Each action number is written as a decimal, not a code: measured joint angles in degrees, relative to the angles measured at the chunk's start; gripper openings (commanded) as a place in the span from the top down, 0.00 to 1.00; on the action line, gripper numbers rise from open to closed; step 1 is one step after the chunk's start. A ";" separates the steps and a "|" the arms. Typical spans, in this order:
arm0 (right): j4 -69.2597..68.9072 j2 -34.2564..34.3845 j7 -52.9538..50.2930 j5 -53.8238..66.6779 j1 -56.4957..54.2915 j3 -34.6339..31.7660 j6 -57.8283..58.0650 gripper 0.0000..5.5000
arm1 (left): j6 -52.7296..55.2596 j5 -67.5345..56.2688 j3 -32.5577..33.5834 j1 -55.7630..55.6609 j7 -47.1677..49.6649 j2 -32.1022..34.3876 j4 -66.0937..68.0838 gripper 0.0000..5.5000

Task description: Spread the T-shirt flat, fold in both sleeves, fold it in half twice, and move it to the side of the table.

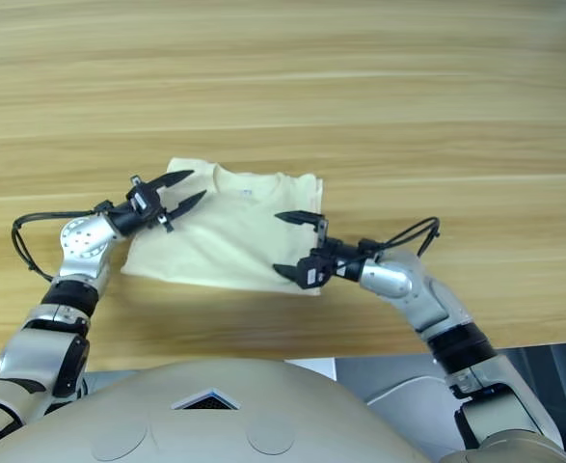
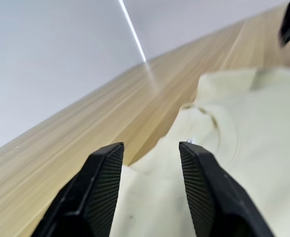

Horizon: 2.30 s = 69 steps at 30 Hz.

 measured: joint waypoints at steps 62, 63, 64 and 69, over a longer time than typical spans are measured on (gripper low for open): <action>-13.23 11.25 1.21 0.81 -8.50 0.72 11.57 0.03 | 27.90 -22.27 26.80 -7.15 -4.66 -5.70 -6.28 0.62; -11.74 13.41 1.03 -0.58 -10.44 2.63 11.63 0.03 | 27.90 -22.27 26.93 -7.03 -4.66 -5.82 -6.35 0.62; -9.64 15.61 1.02 -2.26 -11.90 4.77 11.85 0.03 | 27.92 -22.29 26.94 -7.03 -4.64 -5.87 -6.47 0.62; -0.98 23.99 2.95 -5.97 -16.26 15.00 10.81 0.03 | 28.02 -21.90 26.74 -7.06 -4.51 -6.98 -7.74 0.62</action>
